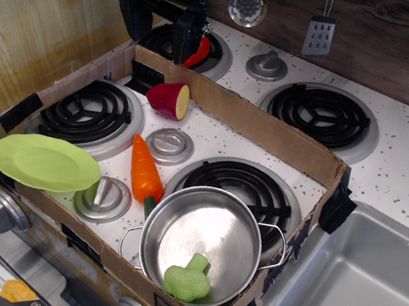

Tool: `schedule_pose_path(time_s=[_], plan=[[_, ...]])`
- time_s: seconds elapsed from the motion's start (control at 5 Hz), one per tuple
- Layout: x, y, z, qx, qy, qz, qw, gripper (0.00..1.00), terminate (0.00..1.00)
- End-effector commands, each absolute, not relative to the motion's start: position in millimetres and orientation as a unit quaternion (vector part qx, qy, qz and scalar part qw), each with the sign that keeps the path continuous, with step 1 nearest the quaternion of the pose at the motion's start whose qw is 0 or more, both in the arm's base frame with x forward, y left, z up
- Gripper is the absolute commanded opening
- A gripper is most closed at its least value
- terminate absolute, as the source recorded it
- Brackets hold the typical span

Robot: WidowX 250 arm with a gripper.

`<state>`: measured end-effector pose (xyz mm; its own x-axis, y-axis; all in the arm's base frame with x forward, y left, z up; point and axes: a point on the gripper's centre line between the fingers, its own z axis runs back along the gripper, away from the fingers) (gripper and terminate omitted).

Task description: Take broccoli out of pan

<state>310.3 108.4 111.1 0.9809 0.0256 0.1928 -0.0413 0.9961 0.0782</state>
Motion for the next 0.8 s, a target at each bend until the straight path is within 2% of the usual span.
schedule_pose_path(time_s=[0.0,0.2,0.4,0.6], plan=[[310.3,108.4,111.1,0.041,-0.096,0.017,0.994,1.0,0.0],[313.0,106.1,133.8,0.064,-0.097,0.027,0.993,1.0,0.0],[299.5,100.2,146.9,0.077,-0.095,0.05,0.991,1.0,0.0],[270.8,76.9,156.6,0.087,-0.088,0.101,0.987,1.0,0.0]])
